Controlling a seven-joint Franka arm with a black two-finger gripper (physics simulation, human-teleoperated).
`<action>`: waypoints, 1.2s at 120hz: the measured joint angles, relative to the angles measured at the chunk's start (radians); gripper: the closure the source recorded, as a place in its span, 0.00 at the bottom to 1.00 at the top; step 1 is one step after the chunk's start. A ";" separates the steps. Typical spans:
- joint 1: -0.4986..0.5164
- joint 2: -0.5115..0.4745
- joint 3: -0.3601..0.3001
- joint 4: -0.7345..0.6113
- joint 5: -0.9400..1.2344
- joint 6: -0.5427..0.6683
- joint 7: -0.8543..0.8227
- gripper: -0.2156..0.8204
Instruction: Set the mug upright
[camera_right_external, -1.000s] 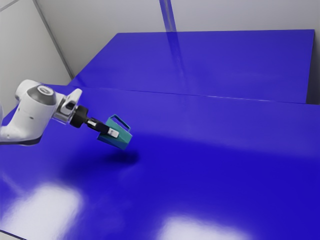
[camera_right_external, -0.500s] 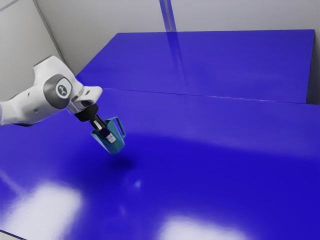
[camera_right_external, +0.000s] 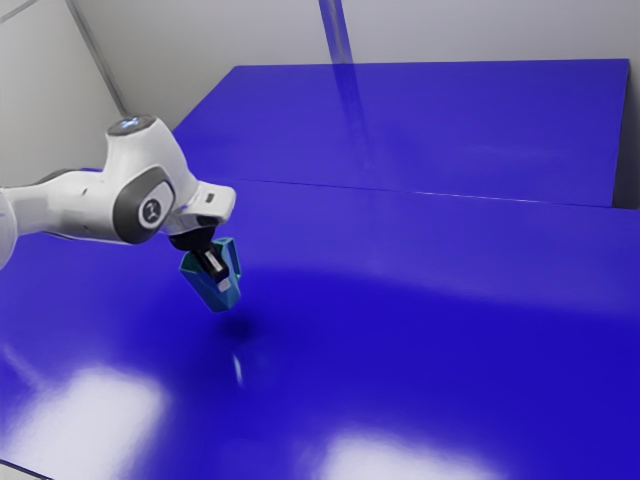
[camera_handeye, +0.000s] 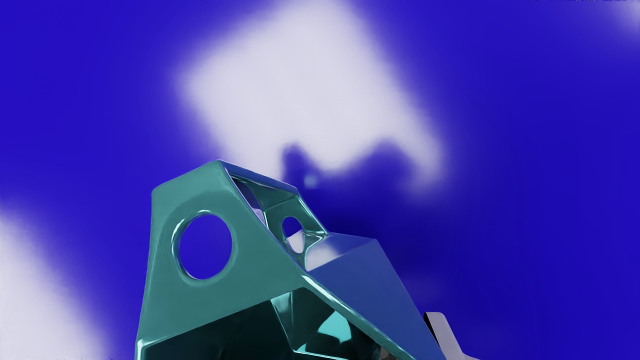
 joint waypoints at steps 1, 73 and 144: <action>-0.001 0.000 -0.001 -0.001 0.003 0.001 -0.007 0.94; -0.015 0.036 -0.042 -0.076 0.111 0.070 -0.391 0.94; -0.017 0.110 -0.043 -0.077 0.116 0.107 -0.558 0.95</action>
